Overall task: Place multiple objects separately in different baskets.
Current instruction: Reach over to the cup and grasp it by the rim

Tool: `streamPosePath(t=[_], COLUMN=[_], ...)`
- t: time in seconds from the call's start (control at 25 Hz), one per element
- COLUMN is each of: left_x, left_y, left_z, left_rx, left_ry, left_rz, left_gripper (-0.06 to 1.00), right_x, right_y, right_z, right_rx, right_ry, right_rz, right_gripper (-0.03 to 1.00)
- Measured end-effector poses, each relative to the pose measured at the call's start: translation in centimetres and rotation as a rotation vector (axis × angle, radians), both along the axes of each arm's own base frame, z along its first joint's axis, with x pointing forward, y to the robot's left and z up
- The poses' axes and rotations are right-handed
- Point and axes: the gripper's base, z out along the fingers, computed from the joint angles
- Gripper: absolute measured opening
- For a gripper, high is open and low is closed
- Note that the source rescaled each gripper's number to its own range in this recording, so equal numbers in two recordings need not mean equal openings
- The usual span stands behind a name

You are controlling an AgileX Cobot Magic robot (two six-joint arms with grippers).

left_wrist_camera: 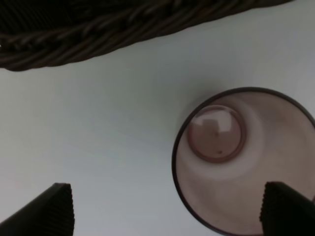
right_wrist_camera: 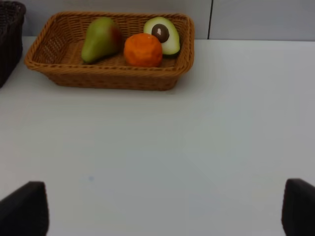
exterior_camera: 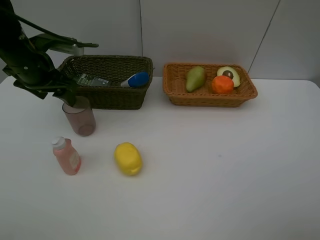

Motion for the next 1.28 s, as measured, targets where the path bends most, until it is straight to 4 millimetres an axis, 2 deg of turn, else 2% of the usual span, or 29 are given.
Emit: streamPosePath(t=[0.68, 1.08, 1.2, 1.28], left_x=[2.0, 2.2, 2.2, 2.2], left_y=[-0.4, -0.4, -0.4, -0.4], left_z=[-4.5, -4.8, -4.8, -4.8], left_rx=[-0.013, -0.021, -0.021, -0.021], left_ry=[0.026, 0.019, 0.021, 0.022], left_rz=[0.025, 0.034, 0.033, 0.033], left_gripper=[1.00, 0.99, 0.91, 0.78], right_x=[0.0, 0.0, 0.0, 0.0], right_y=[0.0, 0.0, 0.0, 0.0], right_z=[0.0, 0.0, 0.0, 0.0], right_rx=[0.000, 0.000, 0.000, 0.000], right_ry=[0.000, 0.000, 0.000, 0.000], right_rz=[0.000, 0.000, 0.000, 0.000], right_gripper=[1.00, 1.00, 1.00, 1.00])
